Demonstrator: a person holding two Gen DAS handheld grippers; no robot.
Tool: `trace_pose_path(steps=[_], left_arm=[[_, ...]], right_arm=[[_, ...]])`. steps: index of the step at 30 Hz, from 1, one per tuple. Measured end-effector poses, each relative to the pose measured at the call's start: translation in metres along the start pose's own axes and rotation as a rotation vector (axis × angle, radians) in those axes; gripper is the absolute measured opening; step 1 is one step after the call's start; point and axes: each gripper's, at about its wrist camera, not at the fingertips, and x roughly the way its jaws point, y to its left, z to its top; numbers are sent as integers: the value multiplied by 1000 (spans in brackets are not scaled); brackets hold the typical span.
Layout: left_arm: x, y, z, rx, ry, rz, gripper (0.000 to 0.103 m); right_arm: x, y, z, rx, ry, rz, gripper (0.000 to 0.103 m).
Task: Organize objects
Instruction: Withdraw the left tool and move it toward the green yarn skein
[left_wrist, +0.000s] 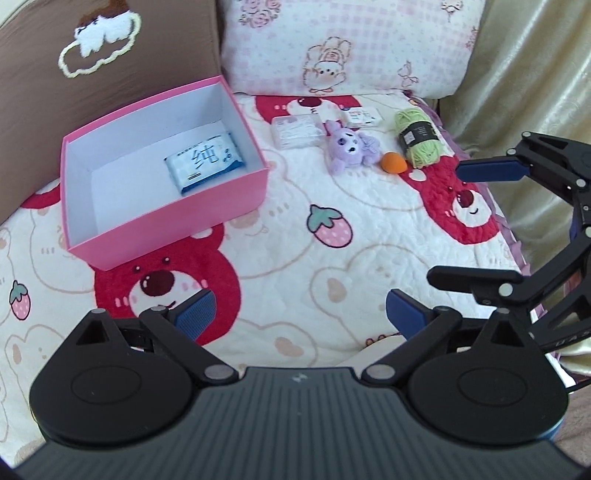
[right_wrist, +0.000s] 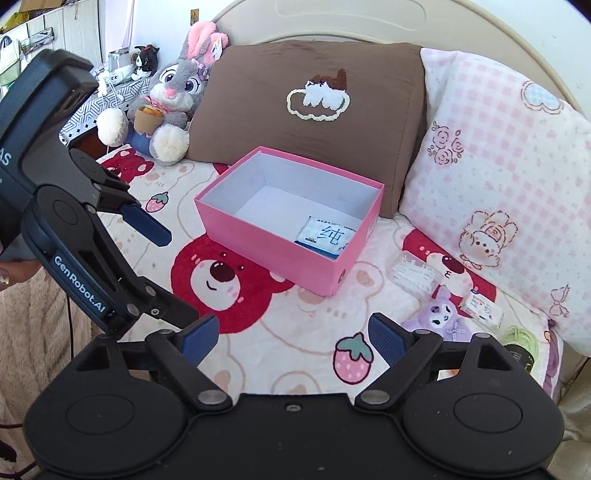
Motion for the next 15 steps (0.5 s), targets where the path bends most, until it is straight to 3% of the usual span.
trace_pose_path(steps=[4, 15], left_arm=[[-2, -15, 2, 46, -56, 11, 99], [11, -34, 26, 13, -36, -30, 99]], right_arm=[[-6, -8, -9, 51, -28, -6, 91], [-29, -37, -28, 67, -39, -91, 91]])
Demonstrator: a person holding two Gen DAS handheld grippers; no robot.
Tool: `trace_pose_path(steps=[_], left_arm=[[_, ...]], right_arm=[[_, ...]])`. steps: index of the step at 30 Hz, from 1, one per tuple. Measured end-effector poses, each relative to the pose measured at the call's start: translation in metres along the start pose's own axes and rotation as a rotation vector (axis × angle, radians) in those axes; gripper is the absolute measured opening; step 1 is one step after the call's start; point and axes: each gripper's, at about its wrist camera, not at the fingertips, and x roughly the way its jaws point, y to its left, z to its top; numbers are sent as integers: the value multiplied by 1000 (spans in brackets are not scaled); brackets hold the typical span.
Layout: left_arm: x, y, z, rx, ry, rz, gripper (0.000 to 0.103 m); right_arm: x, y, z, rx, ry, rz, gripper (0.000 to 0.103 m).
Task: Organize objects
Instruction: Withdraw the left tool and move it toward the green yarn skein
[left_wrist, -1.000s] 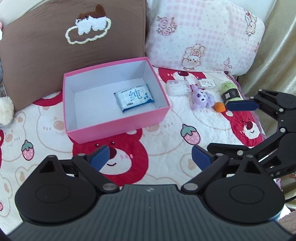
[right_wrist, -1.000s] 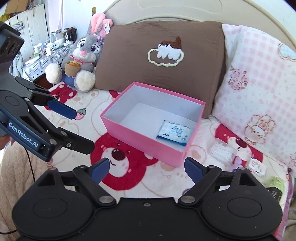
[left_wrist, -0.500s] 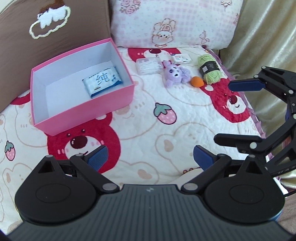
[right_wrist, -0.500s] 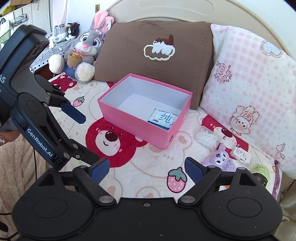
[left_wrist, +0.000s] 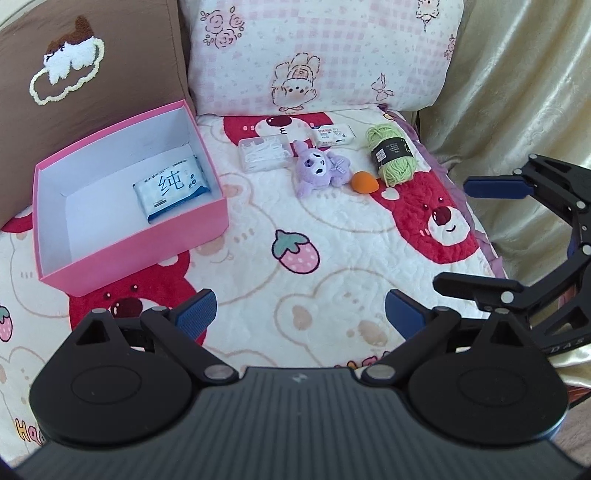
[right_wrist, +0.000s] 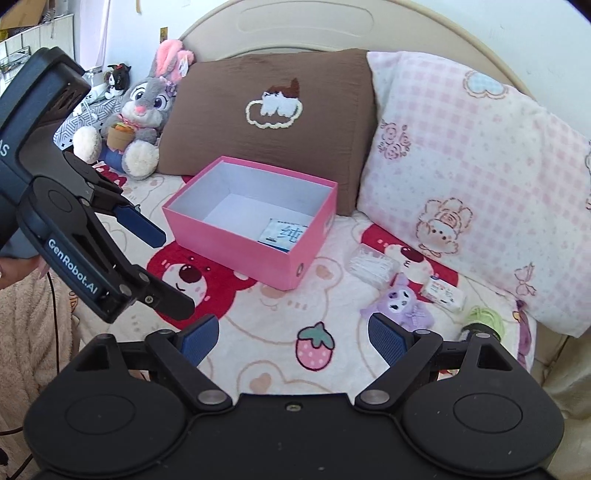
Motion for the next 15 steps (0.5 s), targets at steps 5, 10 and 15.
trace_pose_path(steps=[5, 10, 15], left_arm=[[15, -9, 20, -31, 12, -33, 99], [35, -18, 42, -76, 17, -87, 97], [55, -33, 63, -57, -2, -127, 96]], right_arm=[[-8, -12, -6, -27, -9, -83, 91], [-9, -27, -7, -73, 30, -179, 91], [-7, -51, -6, -24, 28, -216, 91]])
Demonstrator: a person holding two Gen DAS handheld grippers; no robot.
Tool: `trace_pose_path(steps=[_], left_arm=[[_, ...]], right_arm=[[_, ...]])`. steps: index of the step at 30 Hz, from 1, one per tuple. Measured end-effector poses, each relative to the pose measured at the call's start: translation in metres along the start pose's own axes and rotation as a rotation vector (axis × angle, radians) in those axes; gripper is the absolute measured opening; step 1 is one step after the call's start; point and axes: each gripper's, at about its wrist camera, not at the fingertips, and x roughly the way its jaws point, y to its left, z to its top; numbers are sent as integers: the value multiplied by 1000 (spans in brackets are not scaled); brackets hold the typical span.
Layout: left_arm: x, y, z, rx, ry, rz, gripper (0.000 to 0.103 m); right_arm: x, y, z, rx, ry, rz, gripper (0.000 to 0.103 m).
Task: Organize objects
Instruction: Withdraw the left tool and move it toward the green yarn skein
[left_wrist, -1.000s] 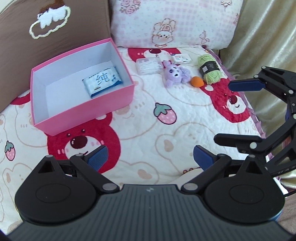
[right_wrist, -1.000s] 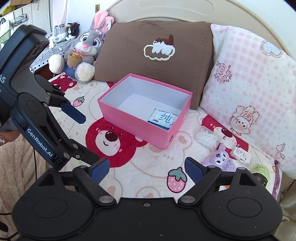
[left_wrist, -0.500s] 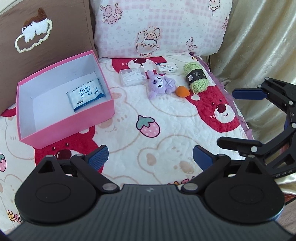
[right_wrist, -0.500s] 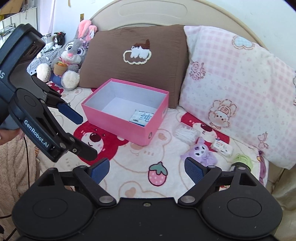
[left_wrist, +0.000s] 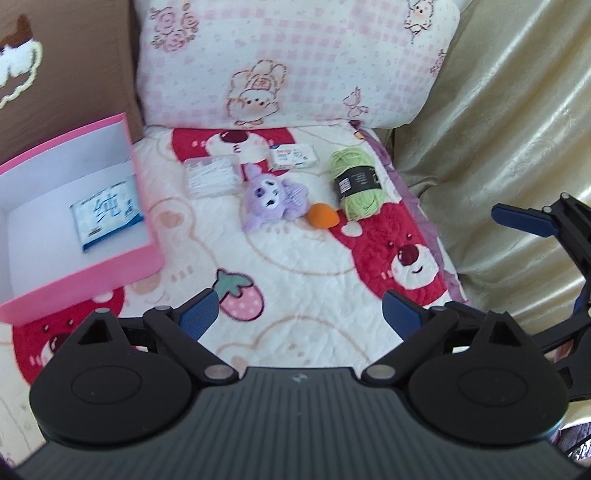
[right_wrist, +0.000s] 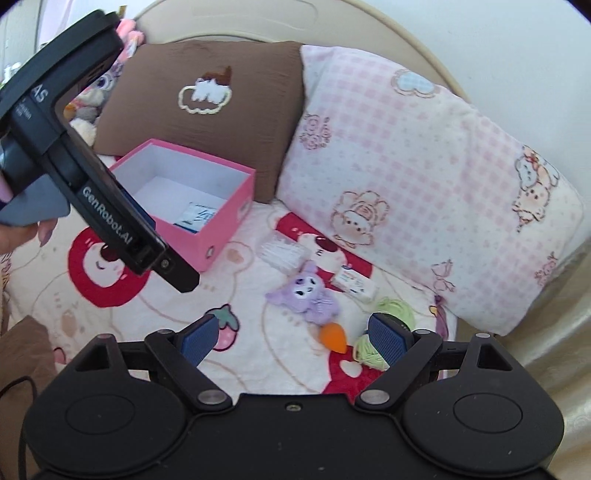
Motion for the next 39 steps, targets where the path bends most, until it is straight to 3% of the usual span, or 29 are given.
trace_pose_path(steps=[10, 24, 29, 36, 39], left_arm=[[48, -12, 30, 6, -11, -30, 95], [106, -22, 52, 10, -35, -101, 93], [124, -19, 62, -37, -78, -130, 93], [158, -20, 72, -52, -87, -160, 93], [174, -18, 74, -75, -78, -187, 93]], right_arm=[[49, -47, -17, 214, 25, 10, 87], [89, -74, -28, 307, 93, 18, 85], [121, -84, -38, 490, 159, 97, 83], [157, -93, -48, 455, 151, 4, 82], [171, -89, -51, 332, 158, -85, 82]])
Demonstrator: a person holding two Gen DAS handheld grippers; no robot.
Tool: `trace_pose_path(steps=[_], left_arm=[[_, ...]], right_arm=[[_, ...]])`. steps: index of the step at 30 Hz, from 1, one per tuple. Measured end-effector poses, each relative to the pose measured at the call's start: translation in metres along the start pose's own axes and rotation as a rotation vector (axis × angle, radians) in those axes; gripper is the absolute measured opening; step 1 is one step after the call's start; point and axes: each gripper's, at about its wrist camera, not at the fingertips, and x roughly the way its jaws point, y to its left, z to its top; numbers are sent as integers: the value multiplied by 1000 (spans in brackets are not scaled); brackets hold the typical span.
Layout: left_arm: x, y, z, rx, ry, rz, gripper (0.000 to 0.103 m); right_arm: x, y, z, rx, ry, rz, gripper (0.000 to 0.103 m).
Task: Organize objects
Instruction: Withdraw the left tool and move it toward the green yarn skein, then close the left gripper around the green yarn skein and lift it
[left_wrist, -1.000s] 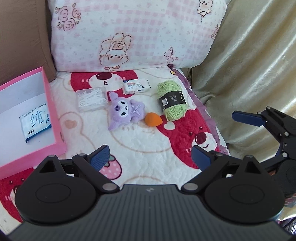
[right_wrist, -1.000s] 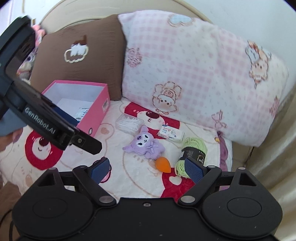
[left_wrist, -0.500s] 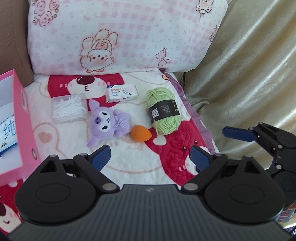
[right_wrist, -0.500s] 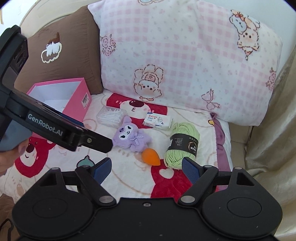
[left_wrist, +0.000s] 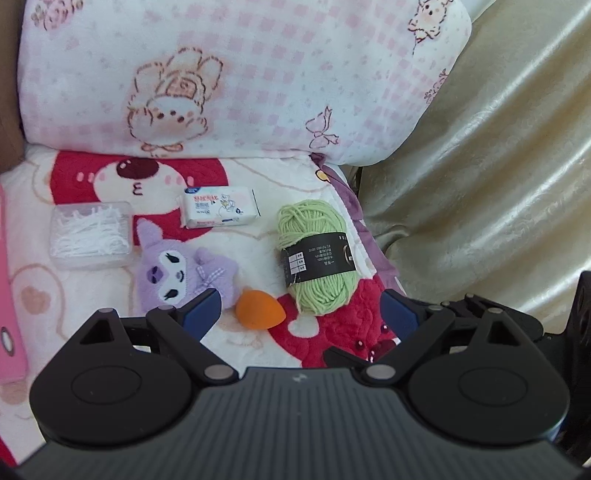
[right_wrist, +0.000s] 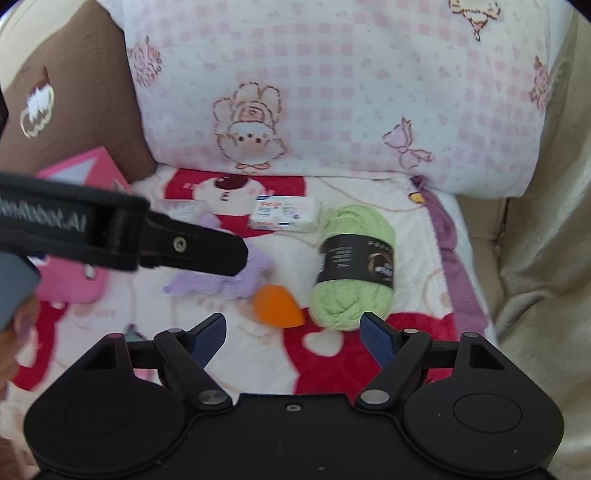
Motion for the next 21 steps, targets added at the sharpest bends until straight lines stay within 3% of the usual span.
trace_pose_path(steps=[2, 7, 13, 15, 21], left_arm=[[11, 4, 1, -29, 13, -1, 93], [35, 5, 3, -31, 22, -10, 93], [61, 10, 4, -51, 5, -41, 87], [69, 12, 4, -62, 3, -41, 80], [92, 22, 4, -113, 22, -81, 76]], right_arm=[[9, 1, -1, -67, 5, -39, 80], [18, -9, 5, -67, 13, -35, 80], [28, -13, 9, -103, 12, -27, 80], [34, -12, 10, -109, 26, -24, 80], [50, -10, 16, -129, 65, -30, 80]])
